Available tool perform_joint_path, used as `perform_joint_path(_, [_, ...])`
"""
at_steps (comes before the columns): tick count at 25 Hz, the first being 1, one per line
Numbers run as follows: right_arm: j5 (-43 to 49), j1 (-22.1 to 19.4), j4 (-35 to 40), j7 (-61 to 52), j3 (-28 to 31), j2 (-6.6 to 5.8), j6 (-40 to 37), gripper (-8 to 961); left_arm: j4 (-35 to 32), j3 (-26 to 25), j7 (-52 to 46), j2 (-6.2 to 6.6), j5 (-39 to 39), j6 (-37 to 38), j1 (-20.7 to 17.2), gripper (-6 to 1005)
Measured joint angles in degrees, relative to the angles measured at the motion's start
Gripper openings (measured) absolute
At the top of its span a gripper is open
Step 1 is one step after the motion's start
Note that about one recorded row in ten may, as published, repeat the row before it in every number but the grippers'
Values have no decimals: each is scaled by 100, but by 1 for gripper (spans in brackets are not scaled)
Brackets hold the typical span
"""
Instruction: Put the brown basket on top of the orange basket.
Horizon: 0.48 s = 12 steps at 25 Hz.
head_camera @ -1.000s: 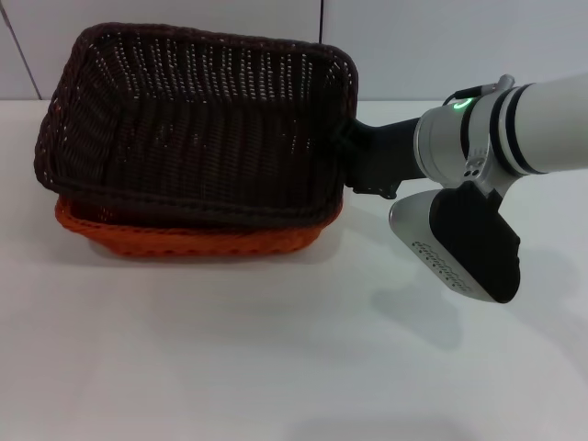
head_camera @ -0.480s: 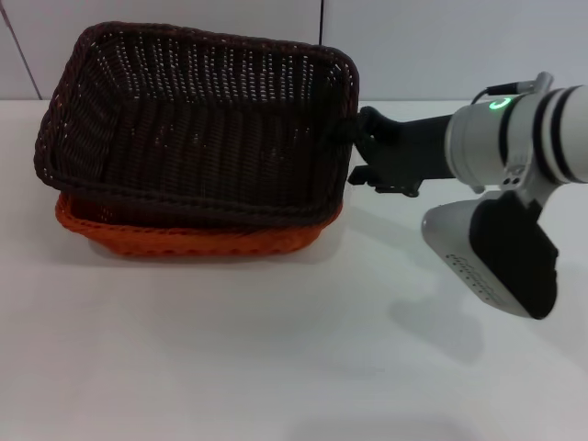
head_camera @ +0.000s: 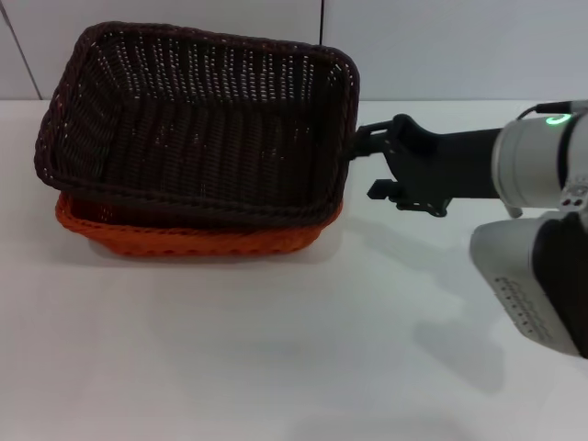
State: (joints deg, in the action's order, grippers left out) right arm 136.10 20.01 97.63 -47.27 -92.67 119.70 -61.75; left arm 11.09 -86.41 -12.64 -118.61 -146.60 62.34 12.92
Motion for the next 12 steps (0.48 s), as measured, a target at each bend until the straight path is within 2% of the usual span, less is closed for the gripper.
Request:
perform_joint_path(1, [-230, -127, 80, -27, 42, -11, 68, 577, 19, 1, 3, 1, 0, 16, -9, 779])
perform_joint_path(2, [-947, -412, 184, -38, 149, -26, 501, 577, 53, 1, 16, 7, 0, 25, -19, 779])
perform_joint_path(3, [-947, -412, 184, -38, 149, -26, 501, 577, 53, 1, 16, 7, 0, 25, -19, 779])
perform_joint_path(6, [-2458, -846, 136, -12, 213, -29, 1827, 577, 50, -37, 43, 23, 0, 33, 0, 779])
perform_joint_path(7, [-3543, -1079, 1, 36, 226, -30, 2713, 577, 58, -81, 46, 27, 0, 53, 3, 779])
perform_joint_path(8, [-3543, -1079, 1, 36, 226, -30, 2713, 577, 66, -105, 48, 27, 0, 76, 3, 779])
perform_joint_path(12, [-5652, -1543, -503, 272, 256, -3, 3961, 577, 77, -180, 49, 39, 0, 257, 20, 779])
